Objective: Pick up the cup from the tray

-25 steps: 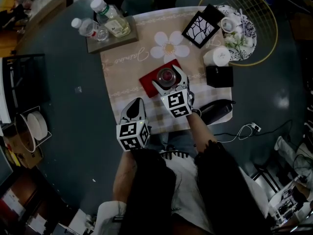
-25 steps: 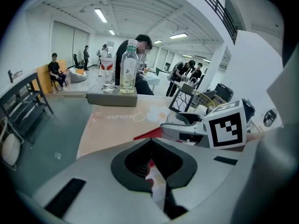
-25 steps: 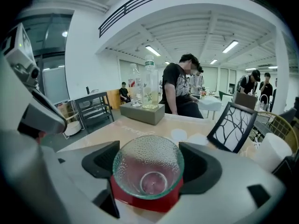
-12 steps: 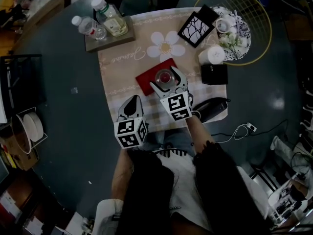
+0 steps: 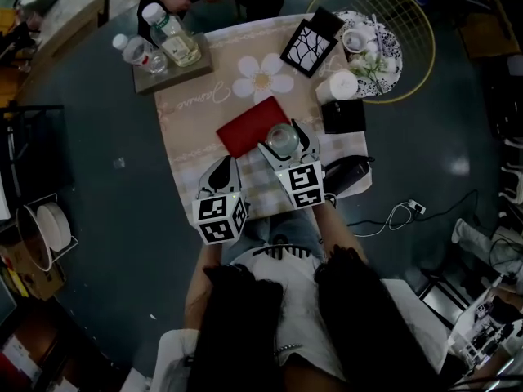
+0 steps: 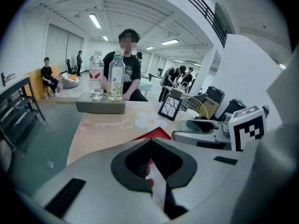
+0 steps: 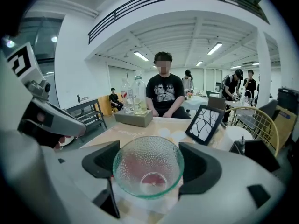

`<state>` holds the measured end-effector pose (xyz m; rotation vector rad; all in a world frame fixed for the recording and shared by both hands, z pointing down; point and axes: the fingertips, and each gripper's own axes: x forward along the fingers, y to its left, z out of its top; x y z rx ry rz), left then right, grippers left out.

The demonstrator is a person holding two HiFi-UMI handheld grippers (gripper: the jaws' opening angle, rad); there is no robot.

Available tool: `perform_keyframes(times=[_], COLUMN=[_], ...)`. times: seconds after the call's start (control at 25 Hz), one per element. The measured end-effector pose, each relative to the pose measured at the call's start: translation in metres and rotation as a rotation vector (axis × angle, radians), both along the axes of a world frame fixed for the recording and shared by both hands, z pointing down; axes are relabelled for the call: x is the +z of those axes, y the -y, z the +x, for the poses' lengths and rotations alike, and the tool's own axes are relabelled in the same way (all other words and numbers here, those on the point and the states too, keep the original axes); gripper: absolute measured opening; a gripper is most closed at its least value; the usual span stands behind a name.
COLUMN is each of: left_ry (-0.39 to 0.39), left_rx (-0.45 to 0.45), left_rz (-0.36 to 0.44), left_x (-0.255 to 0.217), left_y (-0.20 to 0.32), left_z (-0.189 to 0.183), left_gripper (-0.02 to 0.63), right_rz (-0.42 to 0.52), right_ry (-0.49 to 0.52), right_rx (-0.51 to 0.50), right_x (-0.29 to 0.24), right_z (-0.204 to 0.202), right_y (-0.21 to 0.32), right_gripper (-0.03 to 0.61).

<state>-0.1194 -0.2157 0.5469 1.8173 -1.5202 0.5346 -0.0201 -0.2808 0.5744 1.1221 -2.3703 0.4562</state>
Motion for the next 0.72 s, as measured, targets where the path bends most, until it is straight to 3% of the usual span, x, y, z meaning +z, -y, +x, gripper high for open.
perform_keyframes(times=[0.72], left_ry=[0.022], left_rx=[0.115], left_rz=[-0.001], left_x=[0.000], left_y=[-0.009], left_z=[0.041], left_gripper=[0.006], right_rz=[-0.020], right_ry=[0.023], right_rx=[0.164], right_x=[0.007], right_z=[0.078], right_y=[-0.019], right_gripper=[0.400])
